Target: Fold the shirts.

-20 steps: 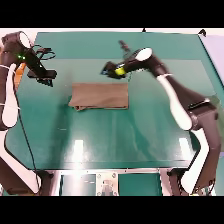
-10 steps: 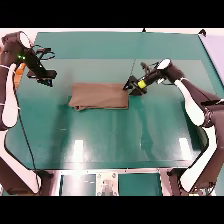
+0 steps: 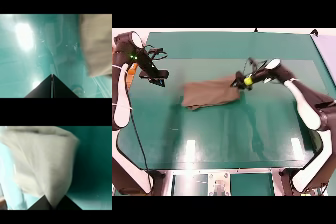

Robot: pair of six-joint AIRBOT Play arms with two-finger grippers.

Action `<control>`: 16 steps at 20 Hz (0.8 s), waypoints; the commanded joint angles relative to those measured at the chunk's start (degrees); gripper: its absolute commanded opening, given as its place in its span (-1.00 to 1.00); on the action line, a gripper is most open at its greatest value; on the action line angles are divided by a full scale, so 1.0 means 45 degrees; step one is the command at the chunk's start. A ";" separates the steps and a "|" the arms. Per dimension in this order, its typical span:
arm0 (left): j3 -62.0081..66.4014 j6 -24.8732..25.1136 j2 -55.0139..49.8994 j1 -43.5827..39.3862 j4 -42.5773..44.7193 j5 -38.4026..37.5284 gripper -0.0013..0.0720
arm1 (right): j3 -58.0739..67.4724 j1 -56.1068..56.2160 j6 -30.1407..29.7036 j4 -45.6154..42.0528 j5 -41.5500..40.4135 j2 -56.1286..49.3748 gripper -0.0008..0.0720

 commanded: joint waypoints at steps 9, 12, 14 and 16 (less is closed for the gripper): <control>-0.0015 -0.0636 0.0010 -0.0034 -0.1044 -0.0384 -0.88 | 0.0787 -0.9442 0.1166 -0.1928 0.3167 0.5693 -0.95; -0.0015 -0.0840 0.0010 -0.0248 -0.1039 -0.0350 -0.88 | 0.0787 -1.1978 0.1107 -0.2132 0.3769 0.5654 -0.95; -0.0015 -0.0884 0.0010 -0.0432 -0.1005 -0.0311 -0.88 | 0.0792 -1.3284 0.1107 -0.2234 0.4124 0.5673 -0.95; -0.0015 -0.0874 0.0010 -0.0651 -0.0967 -0.0267 -0.88 | 0.0889 -1.4348 0.1107 -0.2268 0.4527 0.5756 -0.95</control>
